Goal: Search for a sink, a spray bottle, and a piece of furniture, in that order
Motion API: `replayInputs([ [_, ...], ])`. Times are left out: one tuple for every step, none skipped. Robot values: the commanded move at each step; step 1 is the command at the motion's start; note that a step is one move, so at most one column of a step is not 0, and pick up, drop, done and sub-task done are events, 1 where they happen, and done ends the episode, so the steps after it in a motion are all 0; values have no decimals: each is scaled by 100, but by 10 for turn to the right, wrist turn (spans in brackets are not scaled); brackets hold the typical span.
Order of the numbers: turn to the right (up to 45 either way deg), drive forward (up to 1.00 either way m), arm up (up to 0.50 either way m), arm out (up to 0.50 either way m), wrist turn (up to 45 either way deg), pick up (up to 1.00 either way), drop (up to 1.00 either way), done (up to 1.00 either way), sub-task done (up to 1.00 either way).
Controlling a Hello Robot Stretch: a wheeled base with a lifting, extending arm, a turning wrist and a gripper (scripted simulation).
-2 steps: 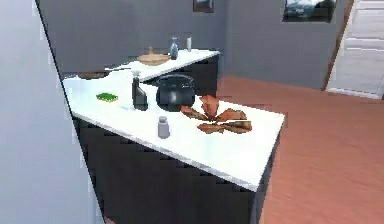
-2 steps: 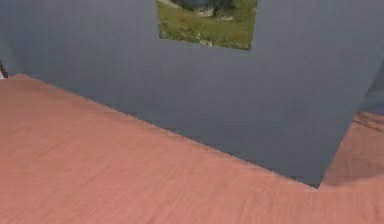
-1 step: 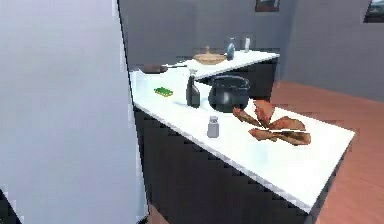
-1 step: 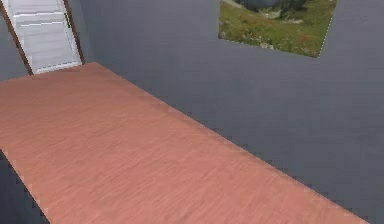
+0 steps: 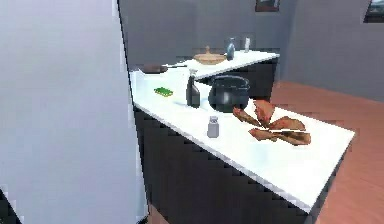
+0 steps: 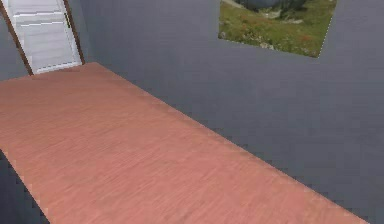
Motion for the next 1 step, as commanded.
replayInputs([
  [450, 0, 0, 0, 0, 0, 0, 0, 0],
])
